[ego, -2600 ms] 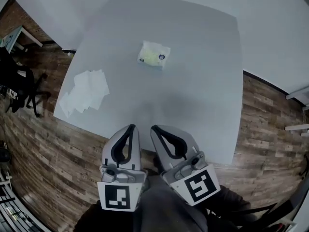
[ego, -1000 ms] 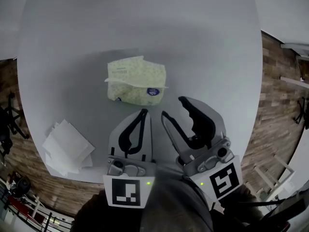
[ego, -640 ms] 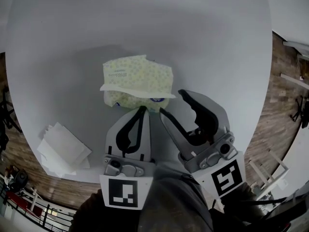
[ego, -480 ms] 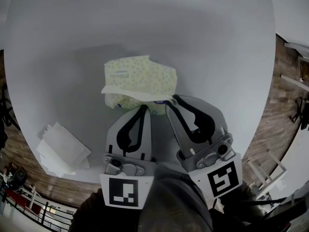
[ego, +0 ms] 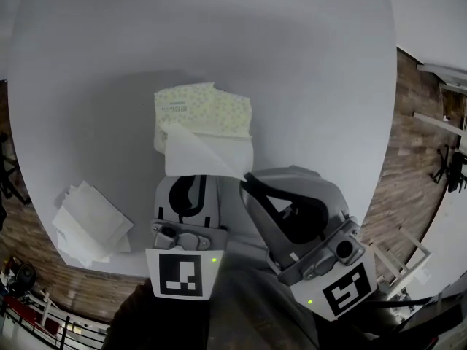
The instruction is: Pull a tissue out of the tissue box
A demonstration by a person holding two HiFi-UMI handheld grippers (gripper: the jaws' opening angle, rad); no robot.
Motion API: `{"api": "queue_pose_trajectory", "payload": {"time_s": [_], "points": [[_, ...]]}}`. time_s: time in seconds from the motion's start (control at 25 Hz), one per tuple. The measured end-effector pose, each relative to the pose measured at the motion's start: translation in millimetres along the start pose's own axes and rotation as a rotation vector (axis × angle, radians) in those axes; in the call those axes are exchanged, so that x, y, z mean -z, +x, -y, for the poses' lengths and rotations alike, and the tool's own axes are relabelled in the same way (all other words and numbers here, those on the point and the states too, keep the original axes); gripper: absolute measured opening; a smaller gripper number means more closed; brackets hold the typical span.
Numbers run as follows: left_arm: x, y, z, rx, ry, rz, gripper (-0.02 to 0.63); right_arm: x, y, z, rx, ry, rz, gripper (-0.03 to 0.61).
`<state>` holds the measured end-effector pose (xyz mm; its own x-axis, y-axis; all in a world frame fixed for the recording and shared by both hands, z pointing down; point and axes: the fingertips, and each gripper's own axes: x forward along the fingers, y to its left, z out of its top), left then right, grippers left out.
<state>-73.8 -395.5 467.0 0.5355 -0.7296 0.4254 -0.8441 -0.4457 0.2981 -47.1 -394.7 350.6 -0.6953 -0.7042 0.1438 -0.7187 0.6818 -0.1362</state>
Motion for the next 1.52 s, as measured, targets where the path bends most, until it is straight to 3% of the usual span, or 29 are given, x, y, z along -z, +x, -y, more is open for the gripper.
{"api": "queue_pose_trajectory", "payload": {"time_s": [0.4,0.56,0.8,1.04,1.32,1.52], "points": [[-57.1,-93.1,41.7,-0.009,0.078,0.147,-0.002,-78.5,-35.1,-45.9,0.000,-0.109,0.118,0.002],[-77.1,-148.2,45.2,-0.094,0.007,0.221,-0.002,-85.2,-48.5,-69.7,-0.013,-0.112,0.115,0.002],[-89.3,-234.9,51.4,-0.158,0.086,0.253,-0.002,-87.1,-45.0,-116.9,-0.018,-0.088,0.106,0.002],[-94.7,-309.9,7.1,-0.246,0.092,0.303,-0.002,-72.5,-0.7,-178.2,-0.056,-0.108,0.057,0.002],[-96.7,-381.3,-81.5,-0.319,0.109,0.315,-0.002,-54.4,72.2,-256.2,-0.048,-0.163,0.067,0.002],[-85.1,-414.4,-123.8,-0.355,0.107,0.300,-0.002,-7.1,98.7,-318.1,-0.085,-0.208,0.043,0.003]]}}
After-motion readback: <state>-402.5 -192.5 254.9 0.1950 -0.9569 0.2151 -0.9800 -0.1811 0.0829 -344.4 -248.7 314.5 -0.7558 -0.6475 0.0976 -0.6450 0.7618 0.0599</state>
